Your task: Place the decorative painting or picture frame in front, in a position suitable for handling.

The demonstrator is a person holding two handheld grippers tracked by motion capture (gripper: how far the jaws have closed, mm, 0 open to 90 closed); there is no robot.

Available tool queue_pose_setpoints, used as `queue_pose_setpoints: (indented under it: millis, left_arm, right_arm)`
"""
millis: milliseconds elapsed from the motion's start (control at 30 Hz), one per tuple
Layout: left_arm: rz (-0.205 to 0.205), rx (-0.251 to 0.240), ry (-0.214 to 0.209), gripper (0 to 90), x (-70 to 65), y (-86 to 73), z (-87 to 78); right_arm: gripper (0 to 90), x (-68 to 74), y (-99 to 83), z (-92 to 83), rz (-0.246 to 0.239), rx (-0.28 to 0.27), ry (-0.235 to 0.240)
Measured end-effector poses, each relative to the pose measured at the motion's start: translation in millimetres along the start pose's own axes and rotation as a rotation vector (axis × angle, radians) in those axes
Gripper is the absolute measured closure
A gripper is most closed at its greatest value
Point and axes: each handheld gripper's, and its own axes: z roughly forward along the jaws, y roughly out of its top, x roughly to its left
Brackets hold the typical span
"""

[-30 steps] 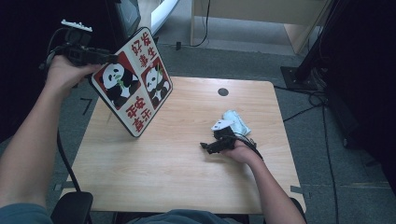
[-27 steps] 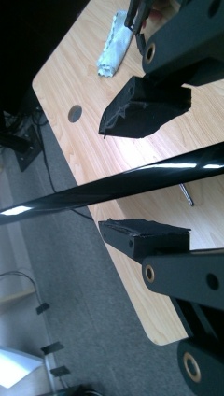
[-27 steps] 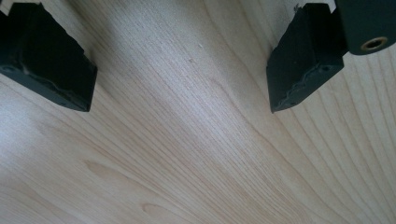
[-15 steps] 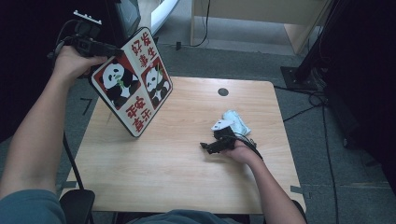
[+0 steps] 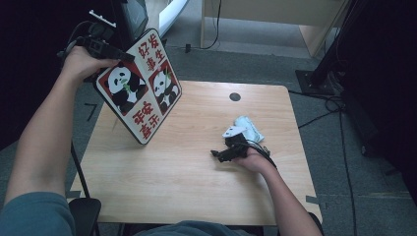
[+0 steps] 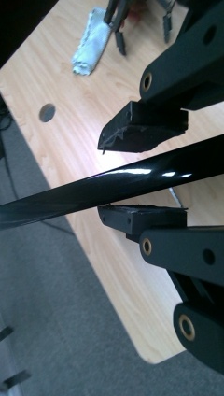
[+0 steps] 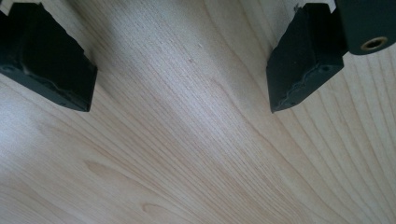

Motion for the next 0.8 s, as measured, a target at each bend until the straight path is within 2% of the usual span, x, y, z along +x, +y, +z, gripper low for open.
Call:
queue_pose_setpoints:
  millis: [133,233,300,400,800]
  left_arm:
    - [0.018,0.058,-0.009,64.4,-1.4,4.8,5.4]
    - [0.016,0.094,-0.007,65.9,-2.0,7.6,8.6]
    - [-0.001,0.116,-0.014,67.3,-0.8,8.7,10.2]
    - [-0.001,0.156,-0.003,71.2,-0.4,10.6,12.1]
    - [-0.121,0.220,-0.016,78.7,-0.4,19.1,12.4]
  right_arm:
    - [8.9,0.0,0.0,-0.1,0.000,0.000,0.000]
    - [9.0,0.1,0.0,-0.1,0.001,0.001,0.000]
    - [8.9,0.0,0.0,-0.1,0.001,0.001,0.001]
    - [8.9,0.0,0.0,-0.1,0.001,0.001,0.000]
    - [8.9,-0.1,0.1,0.0,0.001,0.000,-0.002]
